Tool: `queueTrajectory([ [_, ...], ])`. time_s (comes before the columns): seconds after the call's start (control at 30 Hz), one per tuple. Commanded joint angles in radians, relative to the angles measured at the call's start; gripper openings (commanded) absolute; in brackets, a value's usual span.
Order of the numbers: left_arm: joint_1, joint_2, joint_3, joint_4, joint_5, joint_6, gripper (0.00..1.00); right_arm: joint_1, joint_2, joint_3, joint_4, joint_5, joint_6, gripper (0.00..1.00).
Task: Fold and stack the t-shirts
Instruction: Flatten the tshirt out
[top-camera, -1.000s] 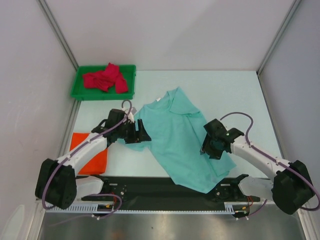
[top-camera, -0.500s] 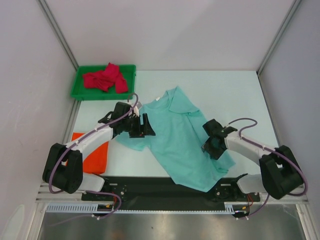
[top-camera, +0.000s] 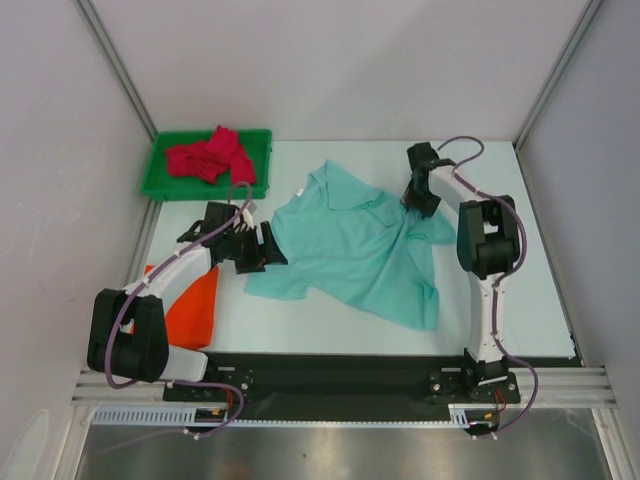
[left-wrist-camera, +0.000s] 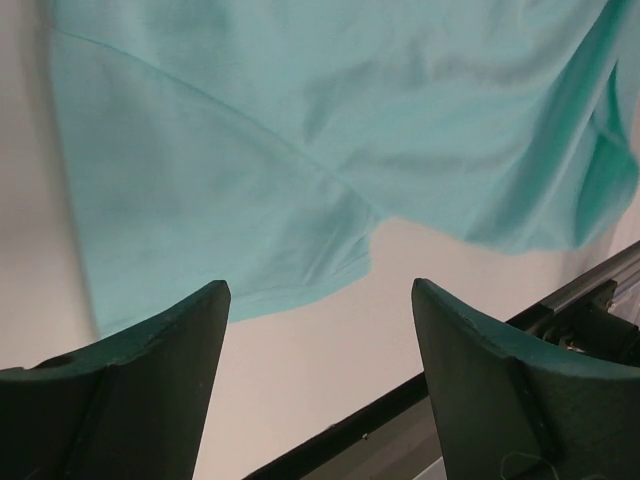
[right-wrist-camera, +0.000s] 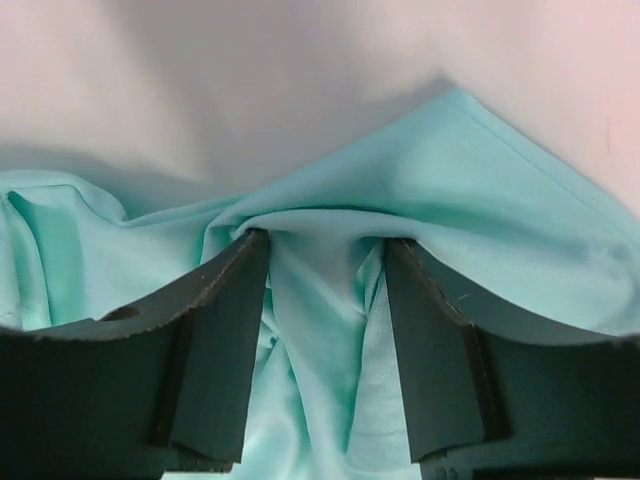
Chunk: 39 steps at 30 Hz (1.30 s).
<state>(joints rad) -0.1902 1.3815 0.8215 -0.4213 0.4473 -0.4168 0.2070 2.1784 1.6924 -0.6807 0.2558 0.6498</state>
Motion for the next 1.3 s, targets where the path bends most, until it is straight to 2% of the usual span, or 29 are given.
queueTrajectory([
  [0.0,0.005,-0.039,0.027,-0.028,-0.019,0.039,0.80,-0.023,0.080,0.219,-0.081,0.060,-0.157,0.56],
  [0.1,0.018,-0.093,-0.002,-0.042,-0.082,0.021,0.84,-0.020,0.017,0.205,-0.152,0.086,-0.168,0.60],
  [0.23,0.072,-0.163,-0.071,-0.054,-0.094,-0.013,0.85,-0.029,-0.234,-0.015,-0.168,0.056,-0.168,0.78],
  [0.43,0.092,-0.278,-0.170,-0.077,-0.165,-0.079,0.83,-0.043,-0.563,-0.399,-0.184,-0.030,-0.118,0.80],
  [0.47,0.094,-0.286,-0.171,-0.092,-0.191,-0.133,0.82,-0.056,-0.662,-0.437,-0.187,-0.044,-0.095,0.80],
  [0.6,0.143,-0.283,-0.237,-0.074,-0.202,-0.253,0.79,-0.075,-0.886,-0.623,-0.195,-0.168,0.036,0.76],
  [0.7,0.179,-0.250,-0.286,-0.024,-0.168,-0.292,0.74,-0.072,-1.051,-0.784,-0.146,-0.286,0.170,0.61],
  [0.73,0.186,-0.222,-0.298,-0.002,-0.148,-0.306,0.69,-0.072,-1.084,-0.862,-0.135,-0.302,0.195,0.47],
  [0.8,0.186,-0.194,-0.323,0.050,-0.112,-0.321,0.65,-0.077,-1.166,-0.913,-0.146,-0.296,0.249,0.39],
  [1.0,0.186,-0.139,-0.332,0.078,-0.149,-0.323,0.58,-0.077,-1.210,-1.008,-0.230,-0.256,0.295,0.41],
  [1.27,0.186,-0.082,-0.344,0.110,-0.196,-0.320,0.49,-0.080,-1.191,-1.024,-0.218,-0.202,0.335,0.42],
])
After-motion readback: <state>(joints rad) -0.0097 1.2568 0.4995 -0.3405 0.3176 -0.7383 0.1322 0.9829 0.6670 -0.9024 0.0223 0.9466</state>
